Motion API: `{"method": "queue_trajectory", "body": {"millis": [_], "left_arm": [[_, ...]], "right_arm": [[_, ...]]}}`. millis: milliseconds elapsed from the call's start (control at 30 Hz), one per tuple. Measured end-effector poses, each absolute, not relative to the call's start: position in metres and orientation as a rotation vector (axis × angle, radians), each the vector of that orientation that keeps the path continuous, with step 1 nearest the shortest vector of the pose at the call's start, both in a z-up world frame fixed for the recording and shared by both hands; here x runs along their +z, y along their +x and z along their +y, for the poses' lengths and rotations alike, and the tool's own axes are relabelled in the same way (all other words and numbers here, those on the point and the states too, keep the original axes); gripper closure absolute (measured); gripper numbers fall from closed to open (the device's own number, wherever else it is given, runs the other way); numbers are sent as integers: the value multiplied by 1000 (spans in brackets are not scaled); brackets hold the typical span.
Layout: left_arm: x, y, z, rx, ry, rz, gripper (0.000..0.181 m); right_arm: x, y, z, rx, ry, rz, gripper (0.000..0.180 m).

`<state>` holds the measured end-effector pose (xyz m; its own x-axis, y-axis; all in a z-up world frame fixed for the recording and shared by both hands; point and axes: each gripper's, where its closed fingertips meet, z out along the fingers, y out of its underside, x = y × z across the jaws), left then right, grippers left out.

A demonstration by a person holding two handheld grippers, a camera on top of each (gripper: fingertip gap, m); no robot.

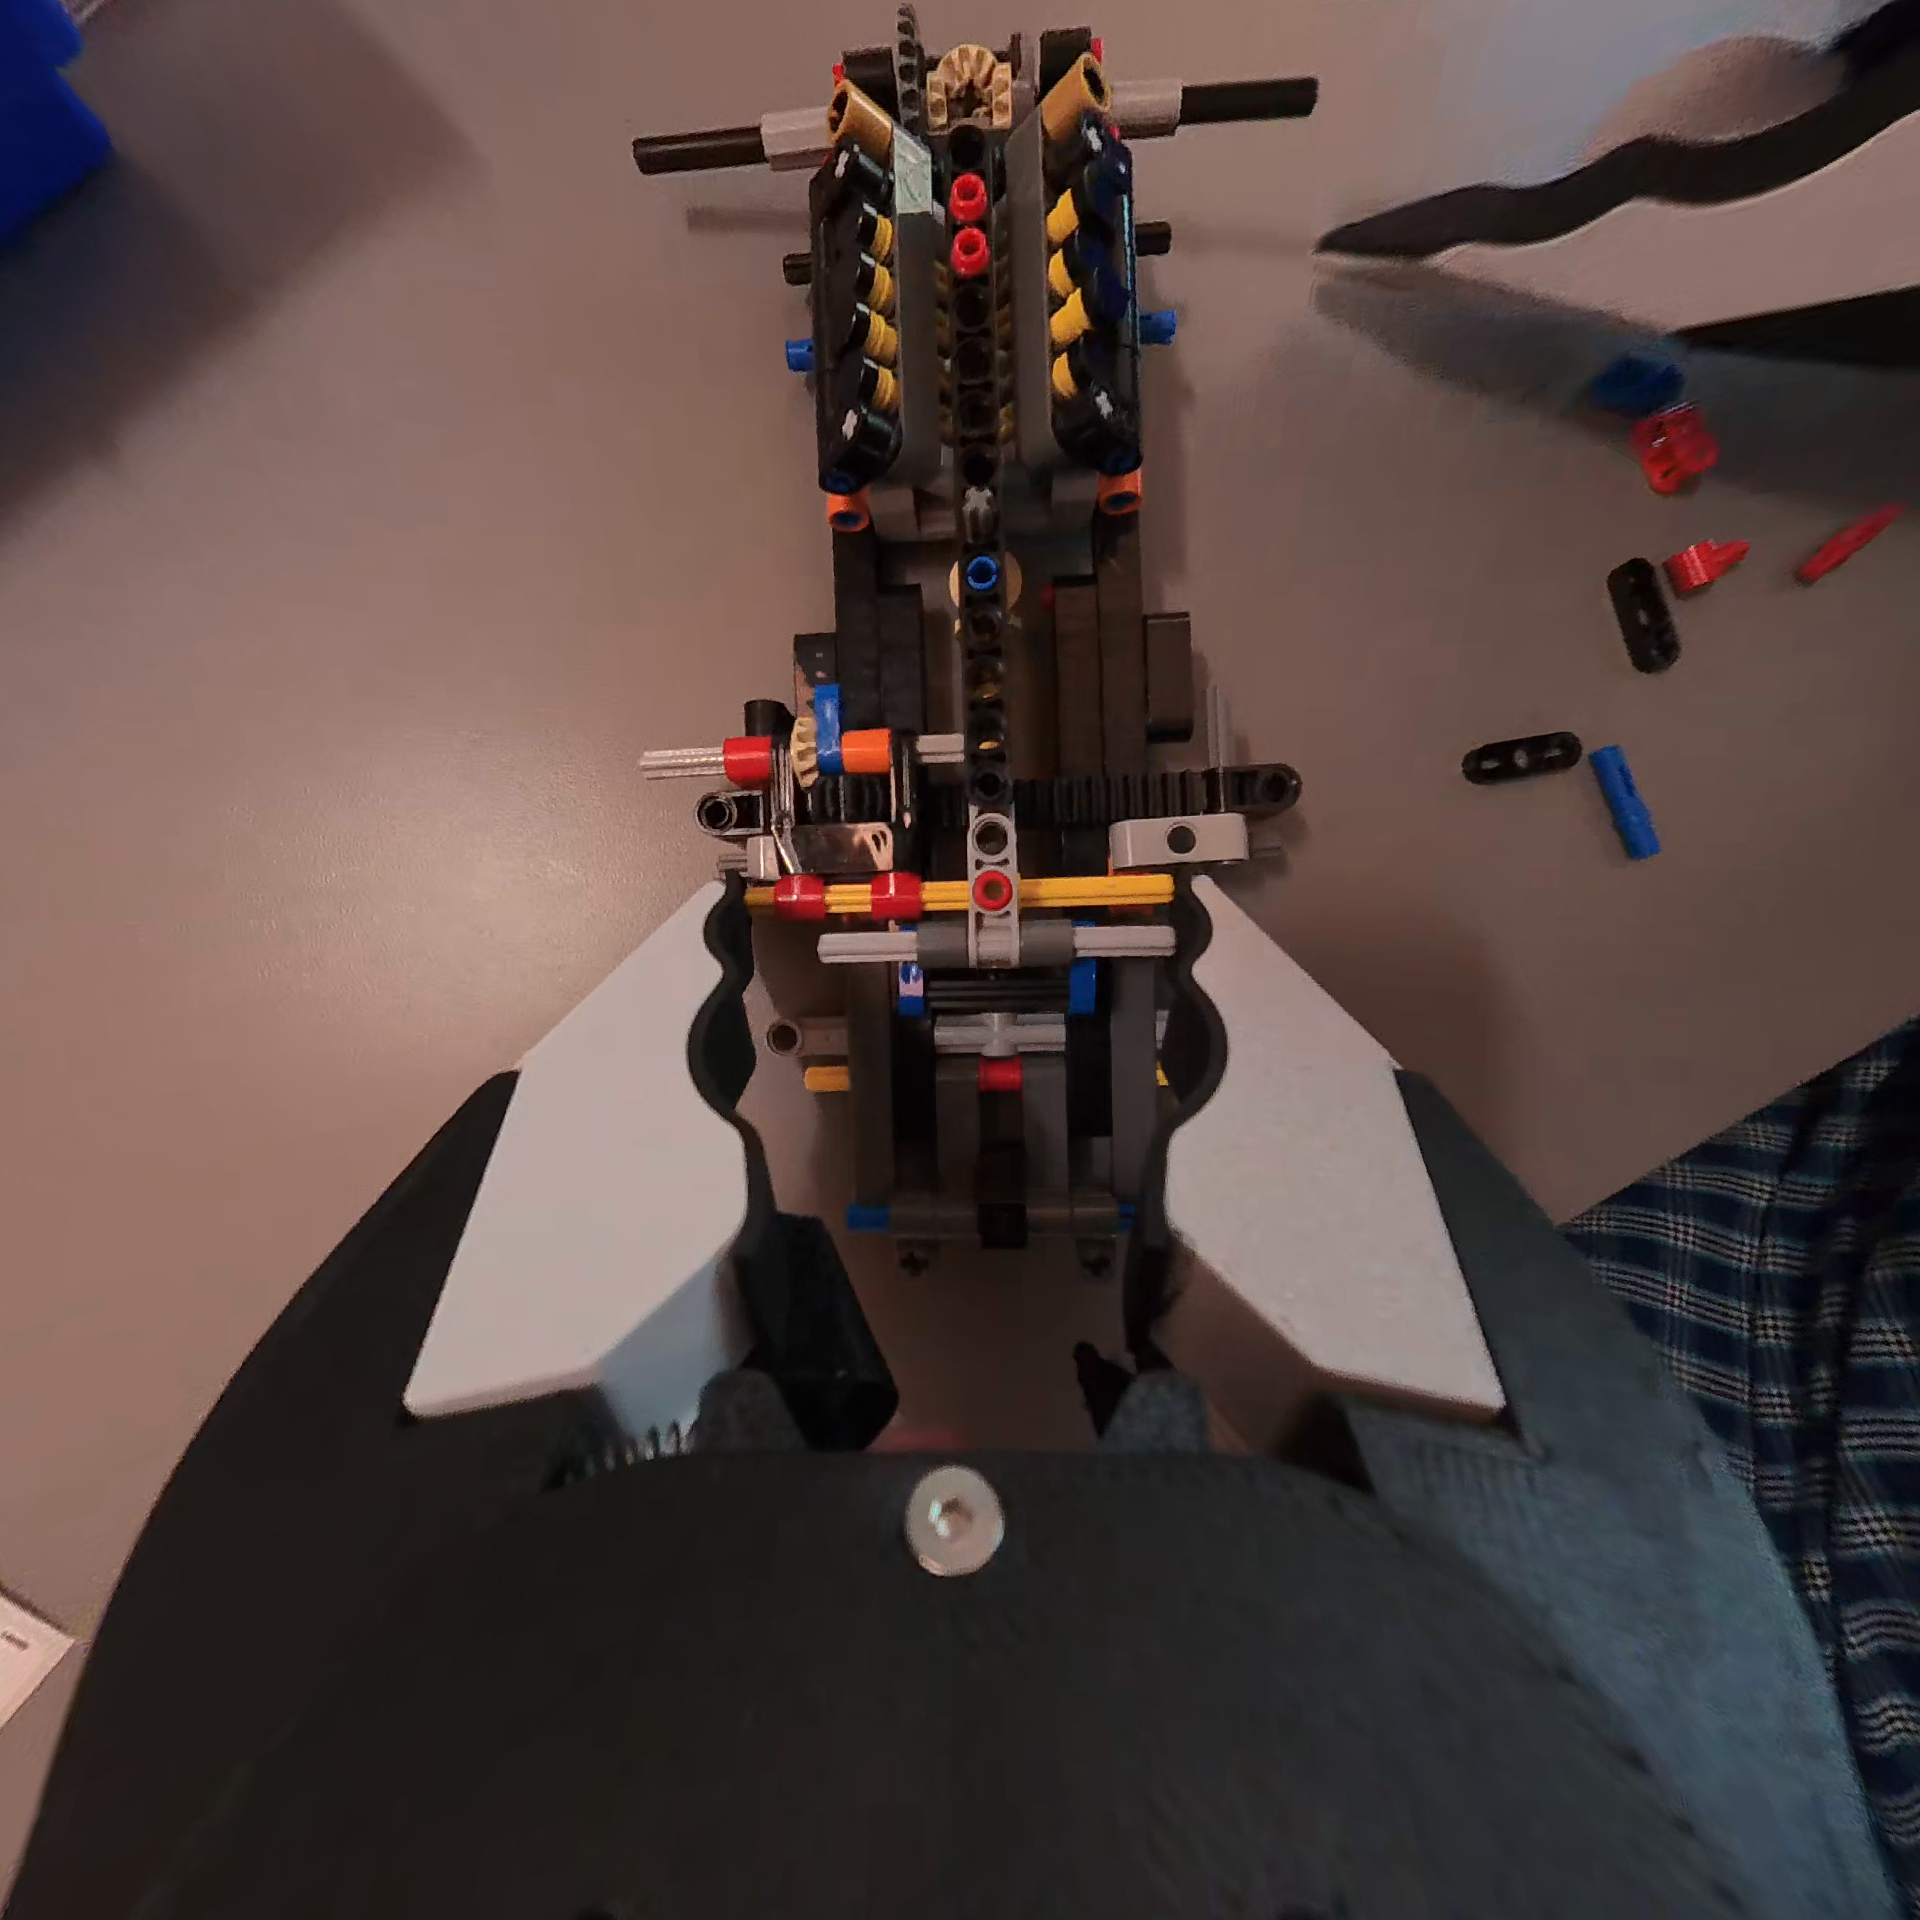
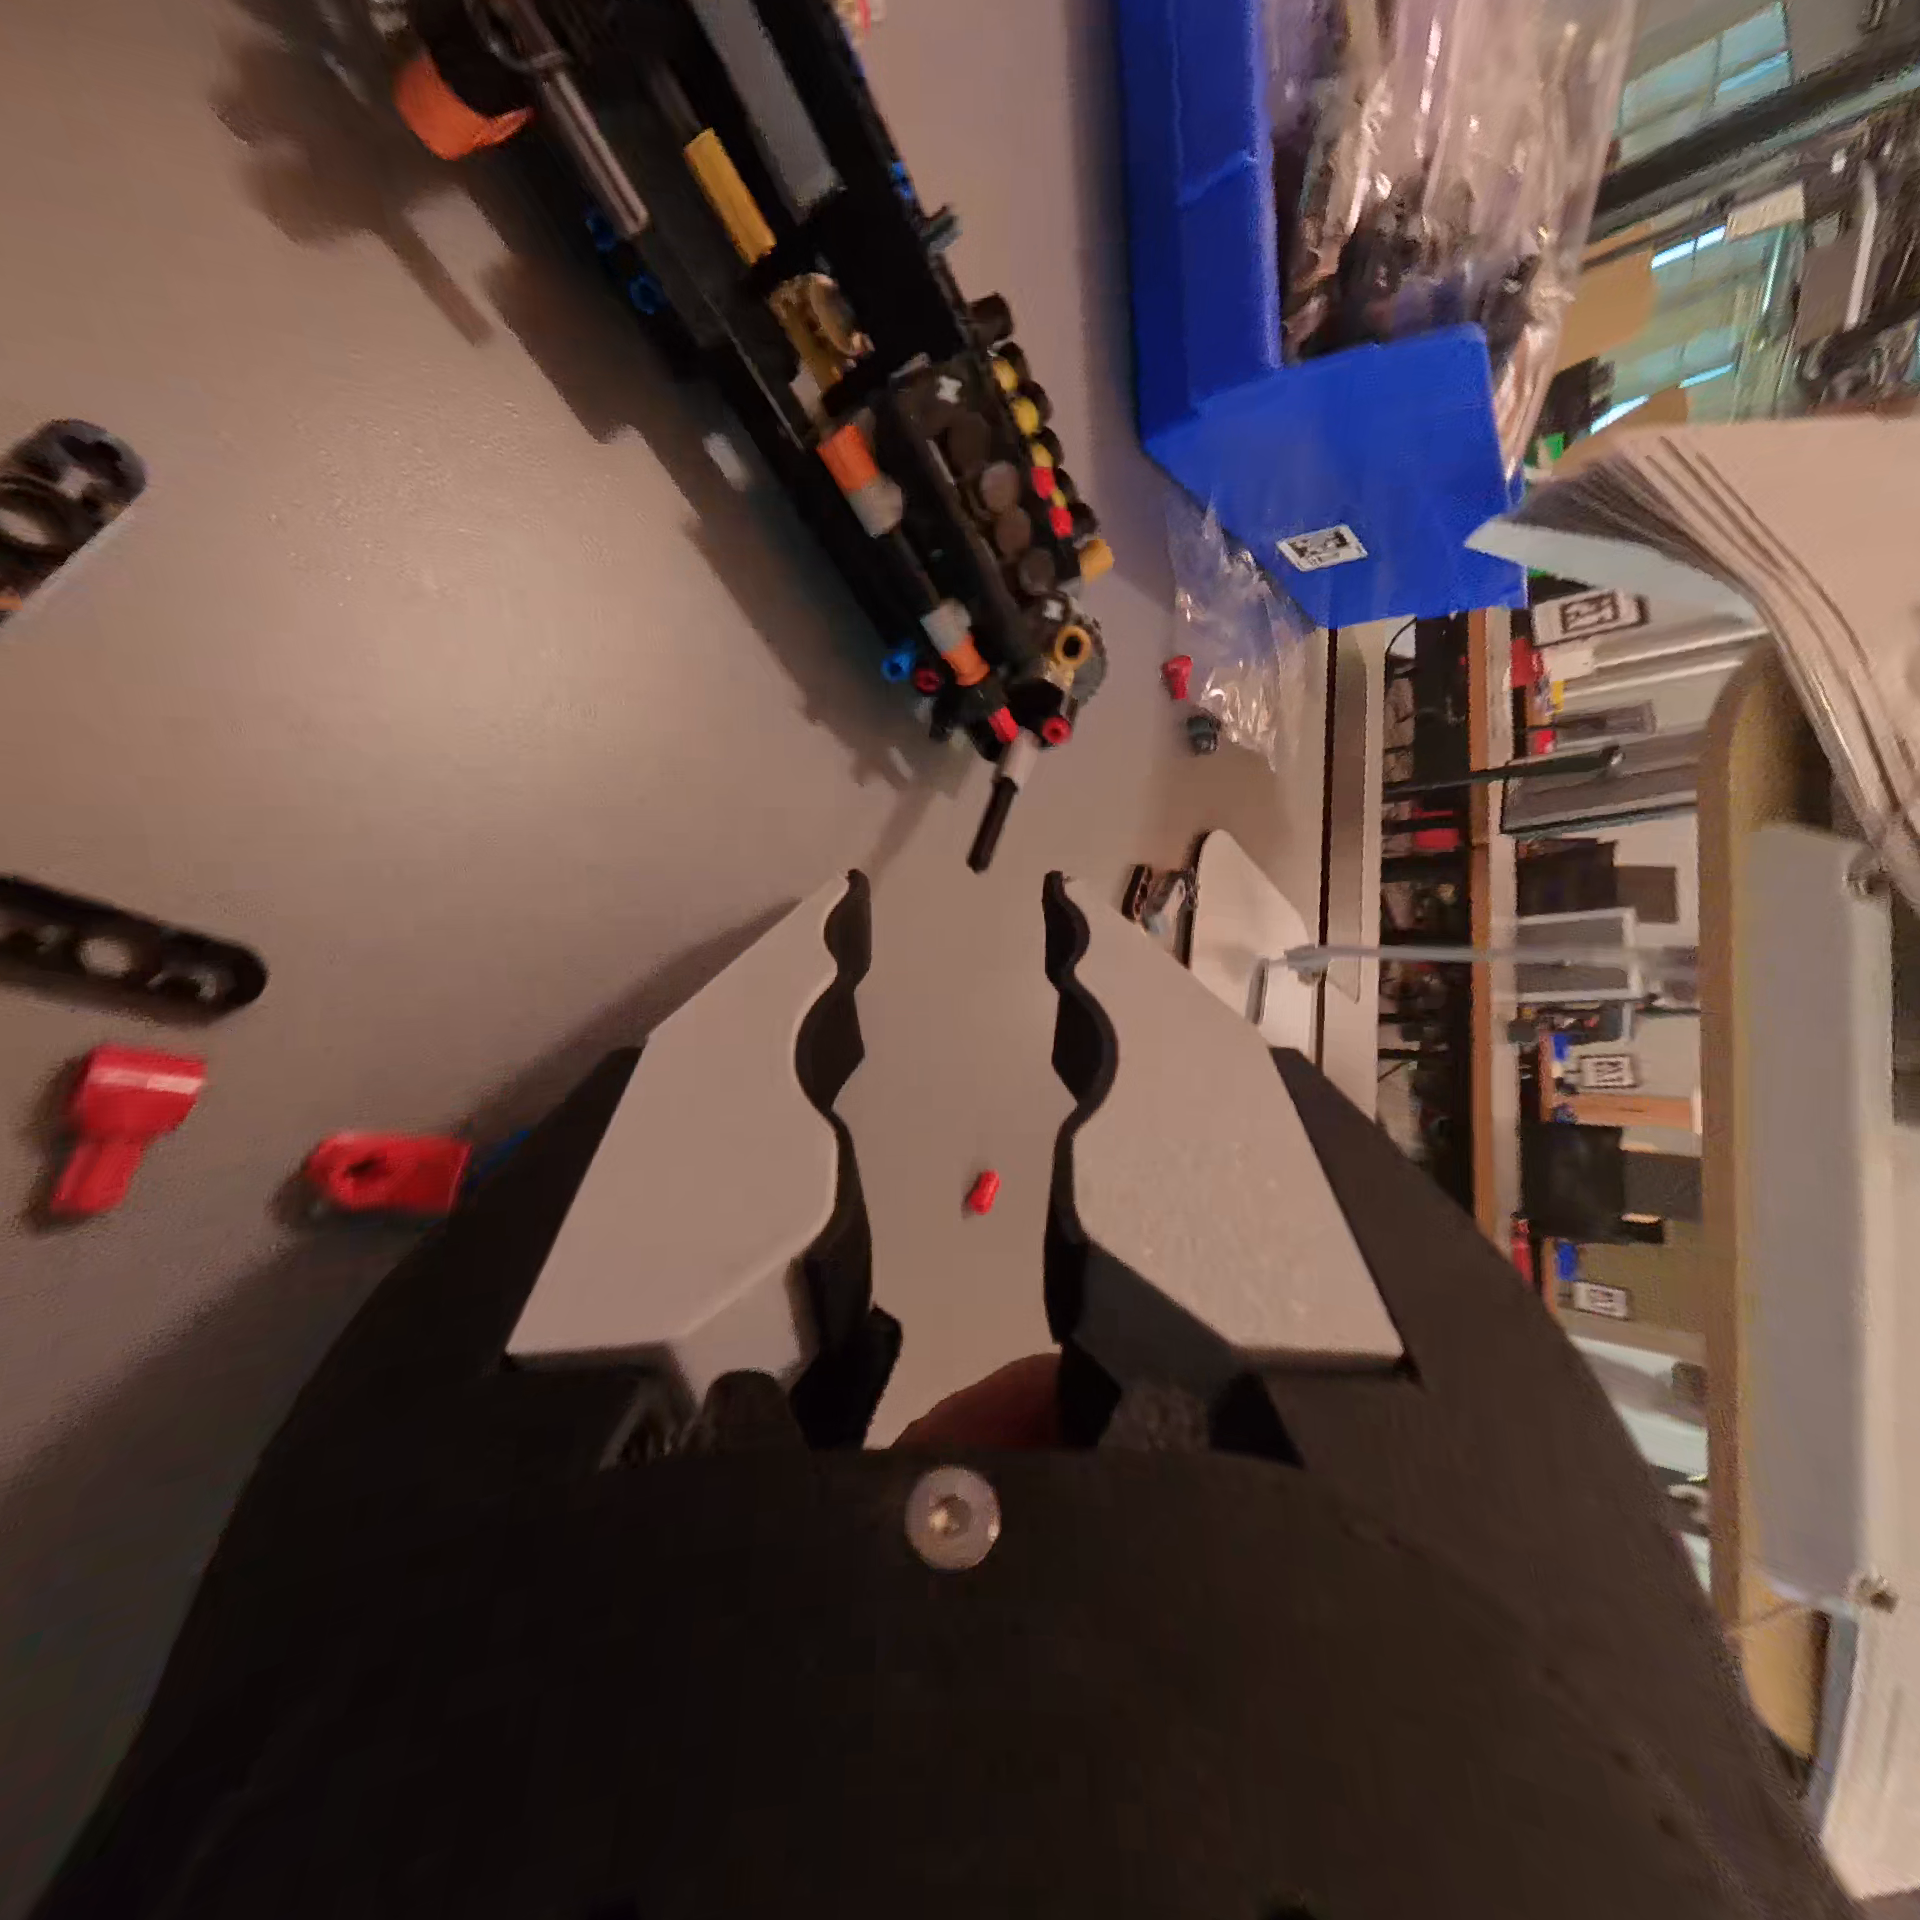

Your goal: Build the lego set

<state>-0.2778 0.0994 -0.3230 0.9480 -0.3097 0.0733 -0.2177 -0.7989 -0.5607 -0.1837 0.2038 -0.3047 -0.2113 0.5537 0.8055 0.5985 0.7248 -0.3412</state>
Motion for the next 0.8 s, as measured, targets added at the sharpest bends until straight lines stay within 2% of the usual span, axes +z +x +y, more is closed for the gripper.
{"method": "queue_trajectory", "body": {"millis": [133,267,467,800], "left_arm": [[-323,-277,100,-232,-2510,365,103],[-322,-277,100,-245,-2494,363,102],[-321,-276,100,-257,-2469,358,102],[-321,-266,93,-304,-2395,381,103]], "right_arm": [[-311,-199,216,-197,-827,-1852,153],[-313,-204,222,-214,-847,-1840,177],[-312,-205,221,10,-1062,-1846,179],[-309,-207,218,652,-1629,-1683,180]]}}
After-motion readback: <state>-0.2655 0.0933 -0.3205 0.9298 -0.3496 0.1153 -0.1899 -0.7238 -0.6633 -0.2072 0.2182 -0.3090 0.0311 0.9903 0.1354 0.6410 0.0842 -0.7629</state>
